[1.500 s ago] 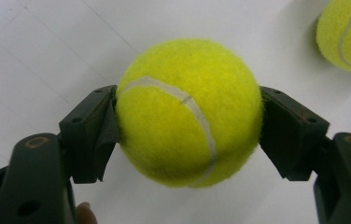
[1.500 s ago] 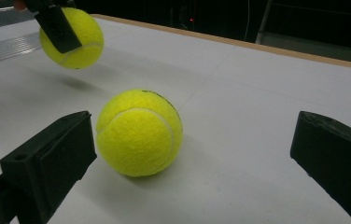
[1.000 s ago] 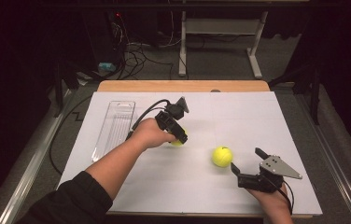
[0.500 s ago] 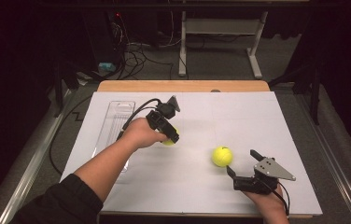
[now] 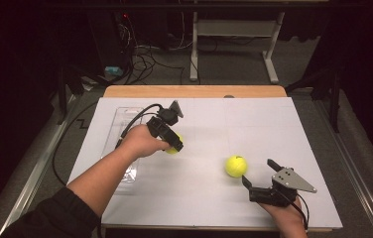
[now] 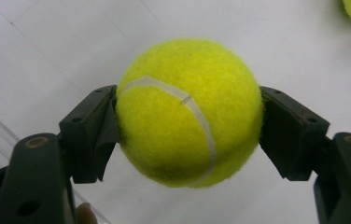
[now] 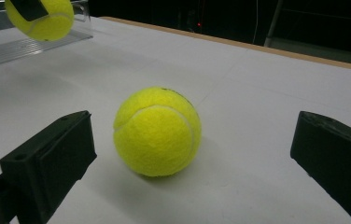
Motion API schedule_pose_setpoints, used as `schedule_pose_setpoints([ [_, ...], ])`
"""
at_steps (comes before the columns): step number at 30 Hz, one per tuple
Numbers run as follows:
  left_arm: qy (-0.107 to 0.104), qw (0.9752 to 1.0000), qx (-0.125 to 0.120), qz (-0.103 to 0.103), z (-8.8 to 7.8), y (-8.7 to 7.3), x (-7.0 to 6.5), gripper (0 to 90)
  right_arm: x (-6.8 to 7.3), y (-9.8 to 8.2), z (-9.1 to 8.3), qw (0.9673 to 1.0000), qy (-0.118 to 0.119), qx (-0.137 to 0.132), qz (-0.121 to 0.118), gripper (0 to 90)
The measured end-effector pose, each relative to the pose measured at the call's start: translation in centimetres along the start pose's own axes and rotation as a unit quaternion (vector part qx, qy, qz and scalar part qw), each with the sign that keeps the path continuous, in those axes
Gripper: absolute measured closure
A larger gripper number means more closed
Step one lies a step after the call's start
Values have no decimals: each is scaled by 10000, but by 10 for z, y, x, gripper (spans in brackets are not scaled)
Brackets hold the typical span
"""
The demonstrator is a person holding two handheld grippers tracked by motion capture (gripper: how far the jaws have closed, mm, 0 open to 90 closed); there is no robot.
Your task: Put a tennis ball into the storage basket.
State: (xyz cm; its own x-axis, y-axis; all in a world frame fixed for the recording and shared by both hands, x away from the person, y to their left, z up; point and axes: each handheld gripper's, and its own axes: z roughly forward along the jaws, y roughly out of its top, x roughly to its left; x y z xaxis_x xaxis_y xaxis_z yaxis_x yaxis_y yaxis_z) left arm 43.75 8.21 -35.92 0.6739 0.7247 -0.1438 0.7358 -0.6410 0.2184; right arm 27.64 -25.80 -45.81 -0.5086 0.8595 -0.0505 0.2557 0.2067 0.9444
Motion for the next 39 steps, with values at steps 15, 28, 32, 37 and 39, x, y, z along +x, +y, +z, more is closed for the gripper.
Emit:
schedule_pose_setpoints([
  [15, 61, 9999, 33, -130, -11, -9, 11, 269, -2, 1, -3, 9999, -43, -132, 55, 0],
  [28, 127, 9995, 110, -263, -22, -17, 23, 270, -2, 1, -3, 9999, -46, -109, 42, 0],
  [32, 155, 9993, 139, -326, -26, -20, 28, 270, -1, 1, -3, 9999, -42, -102, 32, 0],
  [37, 176, 9990, 168, -365, -30, -23, 32, 270, -1, 1, -2, 9999, -29, -103, 34, 0],
  [39, 177, 9989, 174, -403, -32, -25, 35, 270, -1, 1, -2, 9999, -23, -104, 39, 0],
])
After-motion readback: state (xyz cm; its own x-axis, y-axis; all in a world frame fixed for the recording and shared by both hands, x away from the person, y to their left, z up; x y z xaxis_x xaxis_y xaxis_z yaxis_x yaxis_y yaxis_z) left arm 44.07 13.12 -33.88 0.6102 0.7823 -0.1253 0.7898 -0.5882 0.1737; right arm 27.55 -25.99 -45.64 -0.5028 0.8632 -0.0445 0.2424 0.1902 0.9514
